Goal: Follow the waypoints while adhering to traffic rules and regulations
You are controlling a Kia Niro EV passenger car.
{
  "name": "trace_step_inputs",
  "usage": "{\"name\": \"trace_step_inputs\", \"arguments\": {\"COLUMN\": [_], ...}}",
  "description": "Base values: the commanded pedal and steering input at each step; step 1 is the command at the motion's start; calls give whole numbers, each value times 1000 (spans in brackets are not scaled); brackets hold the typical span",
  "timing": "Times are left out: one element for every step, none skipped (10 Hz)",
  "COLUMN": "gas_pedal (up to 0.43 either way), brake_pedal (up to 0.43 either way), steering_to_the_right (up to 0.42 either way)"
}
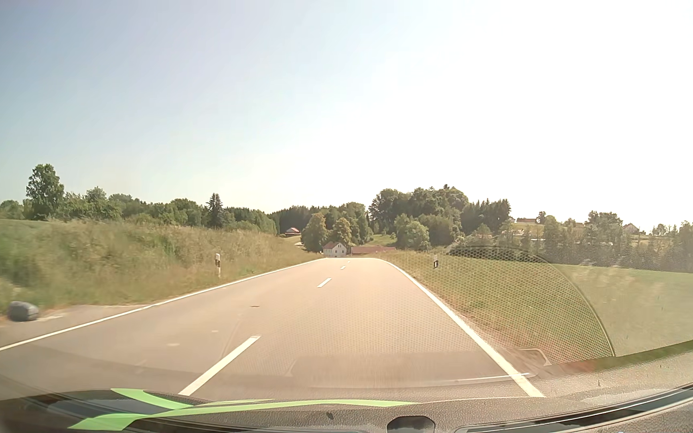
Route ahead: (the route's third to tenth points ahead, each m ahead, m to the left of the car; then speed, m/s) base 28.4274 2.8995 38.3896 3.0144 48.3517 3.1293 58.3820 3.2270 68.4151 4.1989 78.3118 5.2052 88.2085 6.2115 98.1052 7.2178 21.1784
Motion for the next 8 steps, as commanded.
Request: {"name": "trace_step_inputs", "arguments": {"gas_pedal": [150, 150, 150, 150, 157, 157, 157, 157], "brake_pedal": [0, 0, 0, 0, 0, 0, 0, 0], "steering_to_the_right": [-1, -1, -1, -1, -1, -2, -3, -5]}}
